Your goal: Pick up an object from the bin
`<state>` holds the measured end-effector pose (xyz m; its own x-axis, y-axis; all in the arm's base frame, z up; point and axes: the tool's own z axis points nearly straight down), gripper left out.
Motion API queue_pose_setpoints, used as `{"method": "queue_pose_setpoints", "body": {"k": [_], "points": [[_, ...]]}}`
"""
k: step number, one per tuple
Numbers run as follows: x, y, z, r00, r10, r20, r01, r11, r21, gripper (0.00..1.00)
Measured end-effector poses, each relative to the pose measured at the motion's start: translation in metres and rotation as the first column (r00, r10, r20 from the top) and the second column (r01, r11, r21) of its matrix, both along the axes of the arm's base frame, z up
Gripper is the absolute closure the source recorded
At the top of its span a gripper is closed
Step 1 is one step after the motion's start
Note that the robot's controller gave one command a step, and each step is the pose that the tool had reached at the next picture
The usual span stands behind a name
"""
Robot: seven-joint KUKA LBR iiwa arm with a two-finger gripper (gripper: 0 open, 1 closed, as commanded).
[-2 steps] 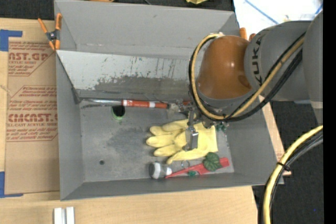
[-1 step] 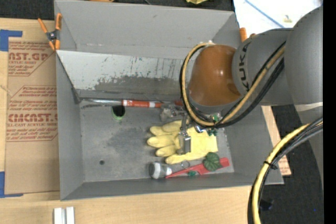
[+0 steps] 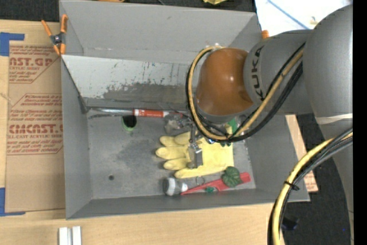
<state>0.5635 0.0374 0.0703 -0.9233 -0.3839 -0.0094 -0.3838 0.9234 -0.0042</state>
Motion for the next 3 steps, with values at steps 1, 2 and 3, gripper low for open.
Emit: {"method": "queue_pose_setpoints", "body": {"k": [1,2,3], "points": [[-0.002,-0.020,0.000,0.995,-0.098,0.002,0.098,0.995,0.002,0.00],[0.000,-0.003,0.001,1.000,-0.024,0.003,0.024,1.000,0.003,1.00],[0.000,-0.003,0.001,1.000,-0.024,0.003,0.024,1.000,0.003,1.00]]}}
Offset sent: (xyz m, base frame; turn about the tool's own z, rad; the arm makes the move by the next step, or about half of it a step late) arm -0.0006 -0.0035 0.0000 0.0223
